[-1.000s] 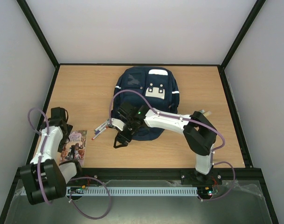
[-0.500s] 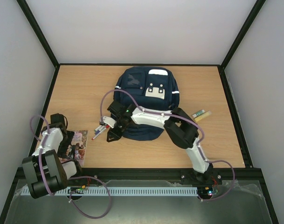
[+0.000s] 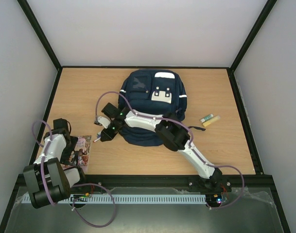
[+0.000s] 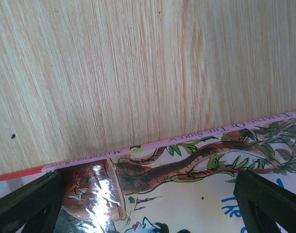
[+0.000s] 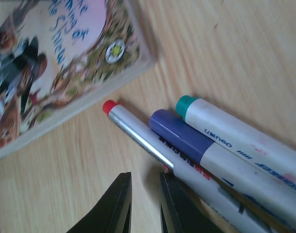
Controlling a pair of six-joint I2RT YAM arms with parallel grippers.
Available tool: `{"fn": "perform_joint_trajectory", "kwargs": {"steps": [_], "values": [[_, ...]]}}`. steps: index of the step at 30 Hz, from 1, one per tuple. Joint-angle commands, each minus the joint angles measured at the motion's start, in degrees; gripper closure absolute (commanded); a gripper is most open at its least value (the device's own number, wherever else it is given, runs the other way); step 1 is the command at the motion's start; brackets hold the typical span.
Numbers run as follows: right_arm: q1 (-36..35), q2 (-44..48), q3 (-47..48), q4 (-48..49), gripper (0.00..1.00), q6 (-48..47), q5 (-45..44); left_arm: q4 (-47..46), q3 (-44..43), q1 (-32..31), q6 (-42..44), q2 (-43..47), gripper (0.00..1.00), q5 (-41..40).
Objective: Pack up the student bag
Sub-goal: Move the stationery to the center of the board.
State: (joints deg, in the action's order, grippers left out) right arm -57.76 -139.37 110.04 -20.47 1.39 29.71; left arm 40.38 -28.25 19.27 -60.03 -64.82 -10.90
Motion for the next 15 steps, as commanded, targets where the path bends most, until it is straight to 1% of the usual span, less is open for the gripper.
{"fn": "perform_joint_trajectory", "kwargs": {"steps": [1,5,10,15], "values": [[0.39,-6.45,4.55,-1.80,0.82,4.84,-6.34,-0.77,2.68,-1.17,0.09,-0.47,0.01,4.87],[1.57,-8.82,9.04,-2.31,0.83,6.40,-7.08,-1.12,2.90,-2.65,-0.12,-0.14,0.01,5.15],[1.95,-8.92,9.25,-3.12,0.83,5.60,-6.73,-1.52,4.13,-5.45,-1.61,0.05,0.01,6.69],[2.99,-8.04,9.53,-2.21,0.83,5.43,-9.46,-1.35,5.72,-8.27,-3.86,2.80,0.02,7.02]]}}
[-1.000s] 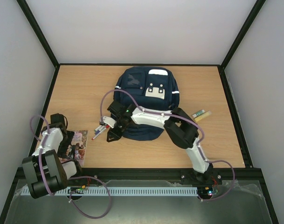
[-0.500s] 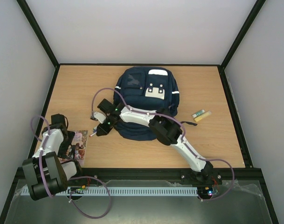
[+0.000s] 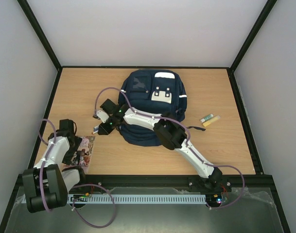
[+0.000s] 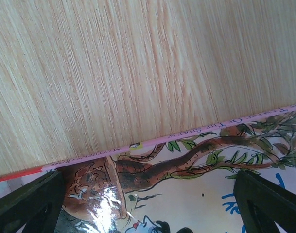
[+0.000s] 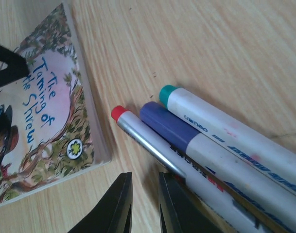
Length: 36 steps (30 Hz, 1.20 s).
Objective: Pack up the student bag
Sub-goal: Move the stationery to the center of the board, then pick up the book from the center of the board.
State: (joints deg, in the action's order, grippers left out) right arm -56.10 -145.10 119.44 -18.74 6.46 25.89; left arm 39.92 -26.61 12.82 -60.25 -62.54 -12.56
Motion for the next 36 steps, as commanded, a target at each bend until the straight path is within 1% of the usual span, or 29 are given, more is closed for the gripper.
{"fn": "perform_joint_trajectory", "kwargs": {"steps": [1,4,6,9,10,12,14,16,21,23,27,29,31,33,36], "values": [[1.54,-2.48,0.69,-3.99,0.83,0.27,-5.56,-0.78,4.26,-2.16,-4.03,1.05,0.02,8.91],[1.97,-1.82,1.44,-5.91,0.83,-0.45,-3.42,-0.39,4.89,-3.91,-5.39,2.44,0.02,9.65],[2.16,0.43,-0.26,-6.83,0.82,-1.36,-1.83,-0.41,5.51,-5.59,-6.83,3.57,0.03,10.10],[2.56,7.67,-7.61,-5.97,0.79,-2.35,-0.15,-2.13,6.30,-8.43,-9.27,4.83,0.03,11.56],[2.67,11.00,-12.18,-5.06,0.78,-2.57,0.00,-3.39,6.33,-9.75,-9.57,4.99,0.04,12.23],[2.76,17.05,-18.41,-3.74,0.76,-3.49,0.62,-6.19,5.44,-12.43,-8.96,4.66,0.05,12.86],[2.76,22.36,-23.46,-3.13,0.73,-4.22,2.06,-8.43,3.66,-14.39,-6.74,3.95,0.05,12.75],[2.77,27.43,-27.49,-3.28,0.71,-4.63,3.67,-9.91,2.08,-14.74,-3.52,3.71,0.05,13.55],[2.84,35.21,-35.48,-3.08,0.65,-5.92,5.95,-9.59,-0.66,-14.75,3.09,4.99,0.05,16.37],[2.84,37.10,-37.22,-3.19,0.63,-6.24,6.29,-7.91,-1.84,-14.75,4.60,6.01,0.06,15.83],[2.84,38.52,-39.10,-3.10,0.59,-4.89,9.36,-3.64,-4.60,-14.62,6.64,5.34,0.05,7.93],[2.75,38.47,-40.47,-2.07,0.55,-3.42,11.90,-2.63,-5.46,-14.66,7.84,4.02,0.06,3.36],[2.31,37.94,-41.42,-1.27,0.49,-2.20,13.11,-1.64,-6.89,-14.66,8.64,1.69,0.04,-1.08],[1.86,36.97,-42.11,-0.28,0.44,-0.46,14.02,-2.10,-7.44,-14.47,9.84,-1.21,0.03,-2.08],[1.23,34.44,-41.89,0.81,0.40,1.98,15.57,-4.43,-6.59,-14.09,10.64,-5.53,0.02,0.12]]}}
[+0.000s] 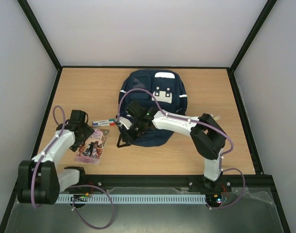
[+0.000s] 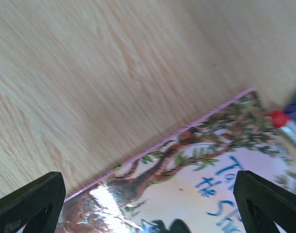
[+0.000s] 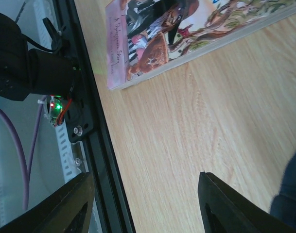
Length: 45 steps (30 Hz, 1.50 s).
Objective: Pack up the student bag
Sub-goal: Pick up the book from the center of the board.
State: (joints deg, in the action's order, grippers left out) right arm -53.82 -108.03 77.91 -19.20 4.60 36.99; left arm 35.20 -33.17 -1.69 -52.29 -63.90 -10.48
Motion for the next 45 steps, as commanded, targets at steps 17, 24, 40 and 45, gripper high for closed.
{"fn": "perform_joint_trajectory", "kwargs": {"steps": [17,24,40,45], "values": [[-2.02,-8.35,1.99,-0.90,0.36,5.32,1.06,-6.75,5.15,-5.73,7.57,-1.72,0.01,18.60],[-1.06,-8.10,0.17,-2.59,0.35,4.08,0.04,-6.70,10.16,-11.63,3.79,7.23,0.02,26.81],[4.05,-7.72,-5.80,-5.31,0.68,2.31,-7.28,-9.24,15.18,-20.63,-1.42,16.68,0.14,27.83],[3.99,-11.49,-4.26,-6.19,0.79,2.24,-9.18,-7.54,18.97,-20.63,-6.30,23.89,0.14,26.28]]}}
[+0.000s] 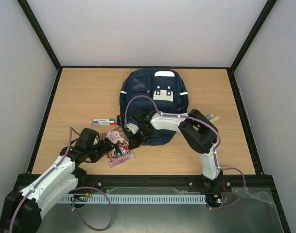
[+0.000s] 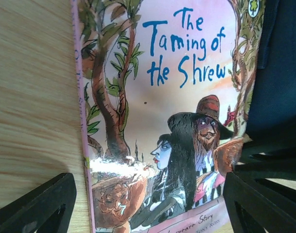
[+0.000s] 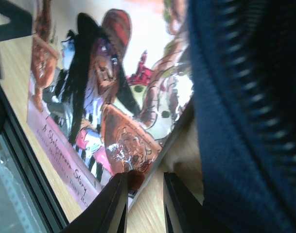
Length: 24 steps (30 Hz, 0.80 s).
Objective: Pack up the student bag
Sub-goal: Pick up the book from the center of the board.
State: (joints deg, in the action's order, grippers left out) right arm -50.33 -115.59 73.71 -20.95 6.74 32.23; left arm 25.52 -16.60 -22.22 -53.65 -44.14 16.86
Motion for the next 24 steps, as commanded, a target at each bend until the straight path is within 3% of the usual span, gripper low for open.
{"fn": "perform_joint_trajectory", "kwargs": {"steps": [1,6,12,17,24], "values": [[0.49,-4.80,0.14,-4.57,0.81,0.21,-4.94,2.65,3.08,-0.11,-5.52,5.40,0.14,-1.24],[0.49,-9.78,1.81,-7.54,0.89,-0.84,-9.82,0.82,7.78,-0.11,-8.75,11.05,0.14,-0.22],[0.49,-14.24,4.37,-10.49,0.95,-3.65,-15.91,-9.15,11.82,-0.11,-9.56,11.76,0.15,2.50],[0.49,-16.61,4.92,-10.68,0.95,-4.44,-15.02,-14.46,10.91,-0.09,-7.94,11.99,0.18,3.23],[0.50,-19.40,7.02,-11.48,0.94,-4.56,-14.36,-21.50,6.53,-0.11,-8.80,17.17,0.31,7.01]]}}
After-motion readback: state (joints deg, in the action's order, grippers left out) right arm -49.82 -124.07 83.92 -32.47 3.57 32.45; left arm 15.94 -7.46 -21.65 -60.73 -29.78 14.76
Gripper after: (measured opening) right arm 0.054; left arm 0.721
